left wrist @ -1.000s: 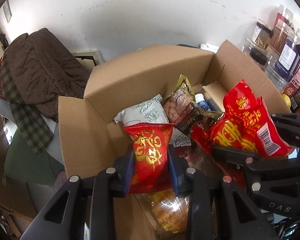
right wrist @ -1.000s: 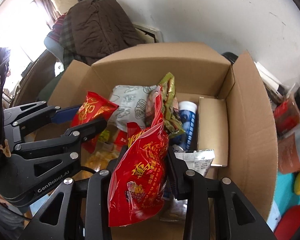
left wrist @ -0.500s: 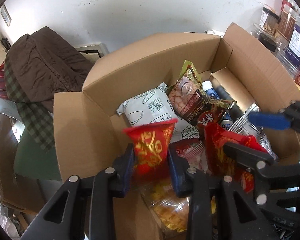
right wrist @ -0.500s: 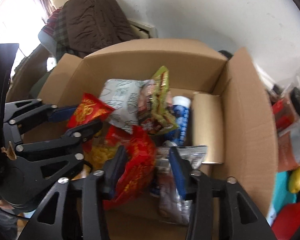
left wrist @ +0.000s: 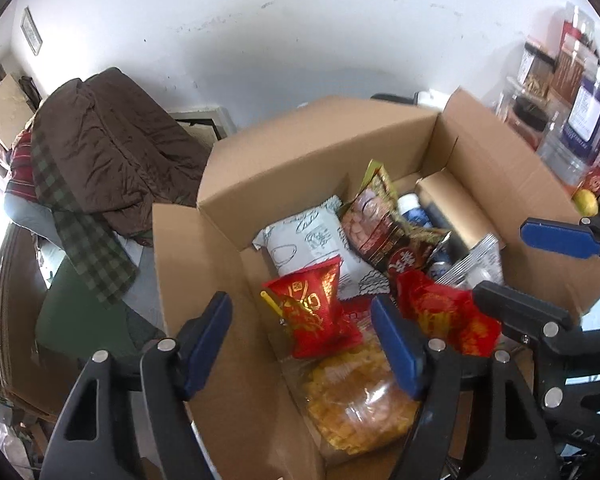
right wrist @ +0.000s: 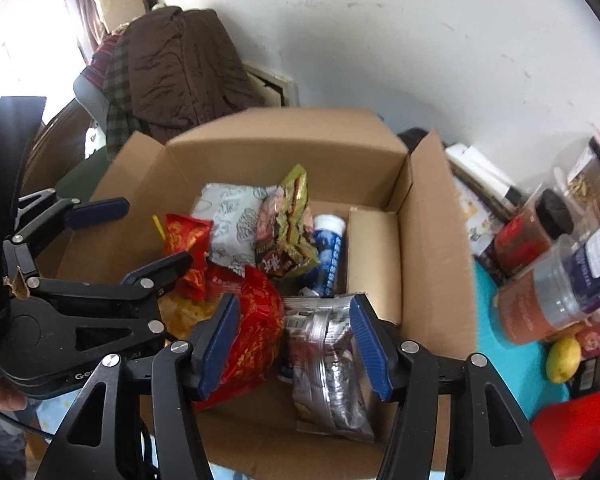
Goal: Organize snacks
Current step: 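Lower the small red packet into the box with the left tool while the right tool lowers the red bag, then open both tools and withdraw them from the box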
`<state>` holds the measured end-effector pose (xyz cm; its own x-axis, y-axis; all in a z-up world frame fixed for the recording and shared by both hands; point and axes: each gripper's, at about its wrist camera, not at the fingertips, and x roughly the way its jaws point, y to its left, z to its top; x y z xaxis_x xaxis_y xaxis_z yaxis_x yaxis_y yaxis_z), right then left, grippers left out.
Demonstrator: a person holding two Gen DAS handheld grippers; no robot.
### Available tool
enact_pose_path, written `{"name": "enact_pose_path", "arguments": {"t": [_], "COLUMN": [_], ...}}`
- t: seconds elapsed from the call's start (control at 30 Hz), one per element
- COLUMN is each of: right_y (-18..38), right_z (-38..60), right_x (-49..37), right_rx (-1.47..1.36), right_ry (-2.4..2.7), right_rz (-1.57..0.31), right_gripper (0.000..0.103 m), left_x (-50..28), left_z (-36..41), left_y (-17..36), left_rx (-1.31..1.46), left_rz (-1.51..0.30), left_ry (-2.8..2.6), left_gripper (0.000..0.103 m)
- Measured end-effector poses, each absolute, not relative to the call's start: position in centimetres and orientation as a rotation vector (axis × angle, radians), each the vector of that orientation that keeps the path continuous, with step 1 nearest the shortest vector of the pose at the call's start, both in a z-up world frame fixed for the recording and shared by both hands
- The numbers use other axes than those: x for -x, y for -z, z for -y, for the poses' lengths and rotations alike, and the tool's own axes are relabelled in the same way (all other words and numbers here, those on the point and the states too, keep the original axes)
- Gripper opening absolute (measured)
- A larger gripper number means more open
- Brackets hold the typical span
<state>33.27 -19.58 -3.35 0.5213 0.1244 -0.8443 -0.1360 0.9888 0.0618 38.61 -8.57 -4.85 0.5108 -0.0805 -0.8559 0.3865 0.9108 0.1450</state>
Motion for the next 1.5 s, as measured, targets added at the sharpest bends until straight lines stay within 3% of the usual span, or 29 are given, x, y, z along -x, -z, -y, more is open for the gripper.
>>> {"name": "enact_pose_path", "arguments": {"t": [0.3,0.7,0.87,1.17,1.5], "right_y": [-1.5,-8.2,-10.3,-11.5,-9.3], "right_z": [19.4,19.1,18.8,19.2,18.5], "right_x": [-31.0,-25.6,-22.2,-16.6,-11.8], "right_rx": [0.047,0.084,0.117,0.106,0.075], "right_ry": [-0.126,-0.104,-0.084,-0.048,-0.038], "right_rz": [-0.880,-0.668,-0.573,-0.471,-0.457], "right_gripper": [0.057,0.065,0.071,0.086,0.089], "left_x": [-36.1,-30.4,-27.4,-22.5,-16.6], "left_z": [7.8,6.7,5.9,4.9,3.2], "left_y": [-0.5,-7.9,-9.9,-11.3,-9.6], "left_rx": [-0.256,-0.231,-0.200,-0.173,-0.127], "left_rz": [-0.891,-0.697,-0.613,-0.541,-0.482], "left_ry": [0.310,0.309,0.303,0.316,0.316], "left_gripper": [0.072,0.072,0.091,0.091,0.091]}}
